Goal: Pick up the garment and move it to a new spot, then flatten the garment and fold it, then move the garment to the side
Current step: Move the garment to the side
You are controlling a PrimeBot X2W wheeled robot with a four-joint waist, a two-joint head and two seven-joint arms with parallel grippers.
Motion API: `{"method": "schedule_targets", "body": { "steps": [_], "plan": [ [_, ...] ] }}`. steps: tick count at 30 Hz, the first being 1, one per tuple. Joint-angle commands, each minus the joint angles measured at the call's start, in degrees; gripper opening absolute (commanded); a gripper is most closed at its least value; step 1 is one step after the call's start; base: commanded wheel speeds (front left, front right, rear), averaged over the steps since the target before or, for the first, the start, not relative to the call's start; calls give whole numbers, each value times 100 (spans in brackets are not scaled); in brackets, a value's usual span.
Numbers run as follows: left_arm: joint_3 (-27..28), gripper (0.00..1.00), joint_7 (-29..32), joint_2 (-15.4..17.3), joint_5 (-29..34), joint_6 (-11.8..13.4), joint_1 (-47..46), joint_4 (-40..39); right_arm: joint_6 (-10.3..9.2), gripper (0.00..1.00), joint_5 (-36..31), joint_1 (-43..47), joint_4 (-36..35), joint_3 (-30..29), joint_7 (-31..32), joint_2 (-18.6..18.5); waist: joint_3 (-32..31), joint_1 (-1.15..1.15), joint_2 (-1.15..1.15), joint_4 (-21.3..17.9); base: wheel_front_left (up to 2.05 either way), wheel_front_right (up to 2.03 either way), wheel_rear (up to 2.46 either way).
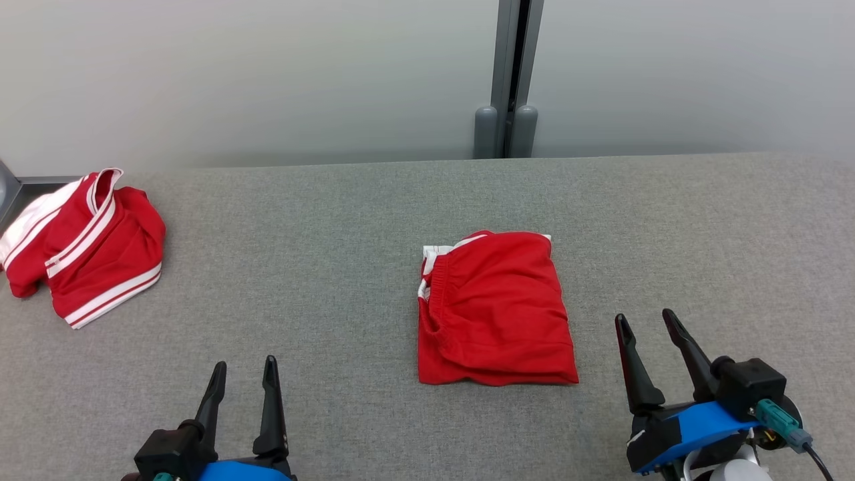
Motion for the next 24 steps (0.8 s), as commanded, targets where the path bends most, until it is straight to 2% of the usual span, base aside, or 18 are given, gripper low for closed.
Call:
{"method": "schedule_targets", "body": {
  "steps": [1, 15, 19, 24],
  "plan": [
    [19, 100, -26, 3, 8, -16, -57, 16, 1, 100, -16, 84, -26, 2, 4, -4, 2, 0, 0, 1, 0, 0, 0],
    [-26, 100, -26, -18, 6, -20, -152, 44, 1, 100, -94, -153, 16, -94, 201, -4, 95, 0, 0, 50, 0, 0, 0],
    [-47, 100, -25, -34, 18, -42, -232, 48, 1, 100, -393, -596, 7, -271, 715, -2, 195, 0, 0, 126, 0, 0, 0],
    [-39, 100, -26, -113, 33, -69, -328, 85, 1, 100, -754, -1319, 293, -301, 1891, -3, 326, 0, 0, 276, 0, 0, 0]
  ]
}}
